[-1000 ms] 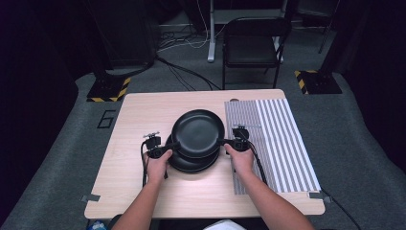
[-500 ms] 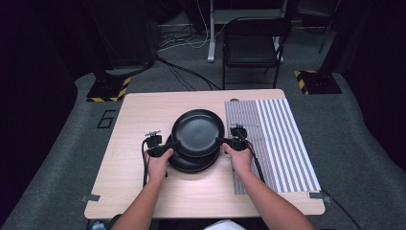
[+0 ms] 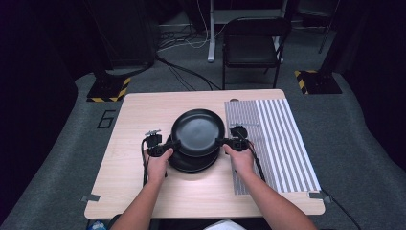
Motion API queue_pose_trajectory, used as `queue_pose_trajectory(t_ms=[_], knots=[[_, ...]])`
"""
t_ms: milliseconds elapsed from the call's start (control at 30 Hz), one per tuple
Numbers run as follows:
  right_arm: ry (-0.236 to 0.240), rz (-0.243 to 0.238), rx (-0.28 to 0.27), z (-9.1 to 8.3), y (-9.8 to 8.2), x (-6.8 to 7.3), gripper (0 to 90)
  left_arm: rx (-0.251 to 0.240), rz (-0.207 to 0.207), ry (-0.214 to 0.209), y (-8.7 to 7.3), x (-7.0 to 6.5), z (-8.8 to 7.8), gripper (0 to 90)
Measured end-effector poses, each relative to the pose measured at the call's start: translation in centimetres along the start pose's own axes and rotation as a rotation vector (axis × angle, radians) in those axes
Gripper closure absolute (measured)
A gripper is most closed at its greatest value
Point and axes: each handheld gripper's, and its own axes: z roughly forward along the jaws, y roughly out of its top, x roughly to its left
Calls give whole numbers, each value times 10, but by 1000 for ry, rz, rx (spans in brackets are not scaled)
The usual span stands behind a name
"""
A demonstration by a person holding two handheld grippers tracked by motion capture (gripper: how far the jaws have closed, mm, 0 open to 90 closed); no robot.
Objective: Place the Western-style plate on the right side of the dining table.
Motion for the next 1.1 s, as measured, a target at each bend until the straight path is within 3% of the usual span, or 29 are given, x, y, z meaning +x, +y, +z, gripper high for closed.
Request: queue_pose_trajectory(t_ms=[467,1100], knots=[[42,-7,1,-15,-6,3,652,1,61,-12,1,-8,-13,649],[73,-15,-23,-48,-15,-5,653,-6,118,-42,-4,-35,-21,646]])
